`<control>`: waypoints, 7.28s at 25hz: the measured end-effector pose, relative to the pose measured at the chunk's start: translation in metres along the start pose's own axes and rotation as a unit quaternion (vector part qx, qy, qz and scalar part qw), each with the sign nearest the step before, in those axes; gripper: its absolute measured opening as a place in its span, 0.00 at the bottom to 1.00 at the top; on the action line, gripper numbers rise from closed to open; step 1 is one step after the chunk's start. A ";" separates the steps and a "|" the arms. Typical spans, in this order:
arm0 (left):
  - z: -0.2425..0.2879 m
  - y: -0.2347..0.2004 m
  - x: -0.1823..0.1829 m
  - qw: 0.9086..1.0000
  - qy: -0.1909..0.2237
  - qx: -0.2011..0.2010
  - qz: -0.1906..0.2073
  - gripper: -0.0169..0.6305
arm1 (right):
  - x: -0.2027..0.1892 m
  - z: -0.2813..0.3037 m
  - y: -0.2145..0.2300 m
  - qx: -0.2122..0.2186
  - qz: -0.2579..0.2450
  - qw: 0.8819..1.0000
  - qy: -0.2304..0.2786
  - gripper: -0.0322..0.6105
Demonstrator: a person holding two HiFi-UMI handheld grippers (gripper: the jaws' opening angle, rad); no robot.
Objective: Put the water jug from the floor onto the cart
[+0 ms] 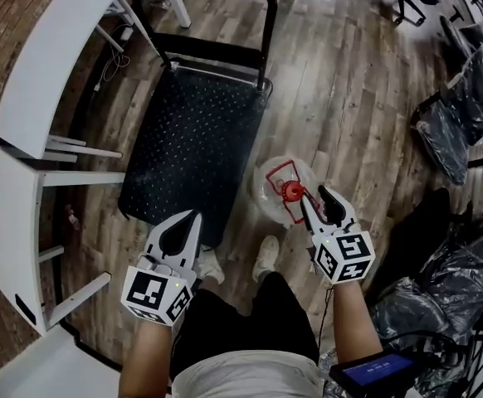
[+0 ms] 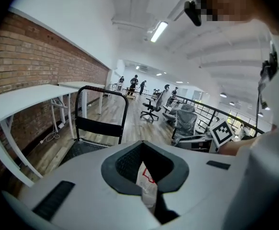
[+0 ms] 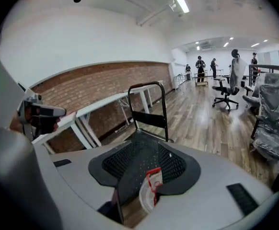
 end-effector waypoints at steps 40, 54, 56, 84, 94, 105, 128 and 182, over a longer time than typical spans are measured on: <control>0.024 -0.060 -0.167 0.996 -0.055 0.043 -0.061 0.03 | -0.212 0.142 0.051 -0.030 -0.094 0.975 -0.198 0.54; -0.001 -0.084 -0.130 0.997 -0.011 0.072 -0.039 0.03 | -0.116 0.071 0.026 -0.071 -0.108 0.981 -0.142 0.53; -0.010 -0.093 -0.121 0.996 0.000 0.079 -0.043 0.03 | -0.095 0.066 0.014 -0.066 -0.122 0.981 -0.138 0.53; -0.214 -0.249 -0.158 0.958 0.051 0.247 -0.137 0.03 | -0.006 0.187 -0.284 0.137 -0.215 0.960 -0.119 0.53; -0.232 -0.271 -0.175 0.957 0.047 0.241 -0.154 0.03 | -0.031 0.212 -0.333 0.153 -0.260 0.941 -0.154 0.53; -0.224 -0.278 -0.176 0.961 0.040 0.222 -0.158 0.03 | -0.040 0.216 -0.341 0.164 -0.268 0.939 -0.141 0.53; -0.241 -0.220 -0.033 0.989 0.105 0.086 -0.058 0.03 | 0.121 0.016 -0.323 0.078 -0.122 0.986 0.079 0.41; -0.512 -0.018 -0.072 0.973 0.215 0.080 0.022 0.03 | 0.057 -0.313 -0.435 0.065 -0.150 0.963 0.217 0.05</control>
Point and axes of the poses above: the fingertips, and each gripper's own axes: z forward along the fingers, y to its right, x out of its top, the point moved 5 cm from there along -z, backward along the fingers, and after that the axes turned 4 degrees about -z, right-handed, at the moved point
